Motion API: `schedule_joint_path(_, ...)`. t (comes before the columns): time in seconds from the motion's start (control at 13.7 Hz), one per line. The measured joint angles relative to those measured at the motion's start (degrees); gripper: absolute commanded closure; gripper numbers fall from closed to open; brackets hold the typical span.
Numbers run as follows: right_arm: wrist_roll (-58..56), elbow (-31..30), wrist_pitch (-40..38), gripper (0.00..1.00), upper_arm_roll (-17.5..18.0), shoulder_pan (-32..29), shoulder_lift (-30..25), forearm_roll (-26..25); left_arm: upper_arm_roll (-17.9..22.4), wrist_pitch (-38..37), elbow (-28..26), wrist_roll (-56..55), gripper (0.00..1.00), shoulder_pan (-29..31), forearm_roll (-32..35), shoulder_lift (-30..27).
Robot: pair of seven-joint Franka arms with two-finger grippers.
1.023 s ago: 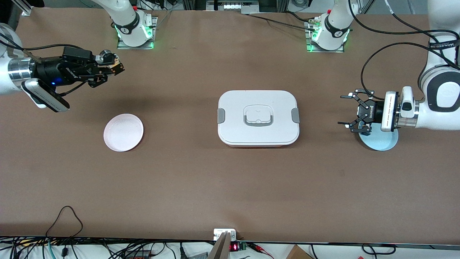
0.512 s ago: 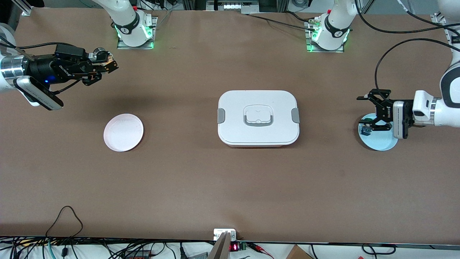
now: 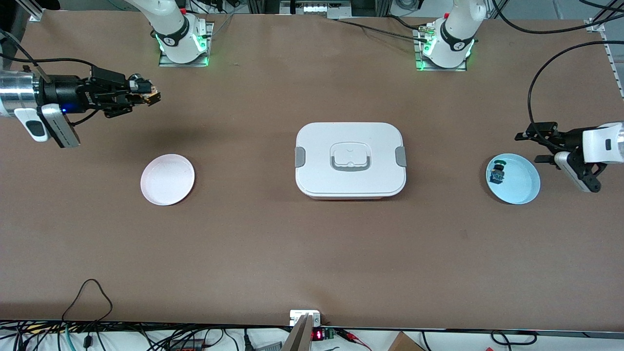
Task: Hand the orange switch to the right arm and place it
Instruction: 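Move the right gripper aside while the left gripper returns to rest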
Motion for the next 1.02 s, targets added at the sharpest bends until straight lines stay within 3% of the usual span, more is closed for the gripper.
schedule_joint_path(0.15, 7.9, 5.08, 1.73, 1.0, 0.65, 0.42, -0.22, -13.08, -0.44, -1.79, 1.27, -11.1, 0.0, -2.87, 5.92, -1.72)
schedule_joint_path(0.37, 18.78, 9.88, 7.57, 1.0, 2.37, 4.72, -1.19, -31.64, -1.62, -7.96, 4.52, -28.75, 0.0, -7.65, 7.41, -3.18)
schedule_joint_path(0.51, 23.97, 10.31, 12.04, 1.0, 3.27, 8.97, -1.86, -40.66, -2.39, -10.9, 7.77, -36.54, 0.0, -10.51, 7.43, -3.48)
schedule_joint_path(0.73, 26.2, 10.37, 15.35, 1.0, 3.59, 12.09, -2.0, -47.11, -3.78, -11.99, 10.11, -41.12, 0.0, -11.42, 7.47, -4.41)
schedule_joint_path(1.02, 26.18, 10.48, 15.88, 1.0, 2.76, 11.7, -2.33, -47.84, -3.55, -12.22, 9.45, -43.08, 0.0, -10.4, 7.67, -9.62)
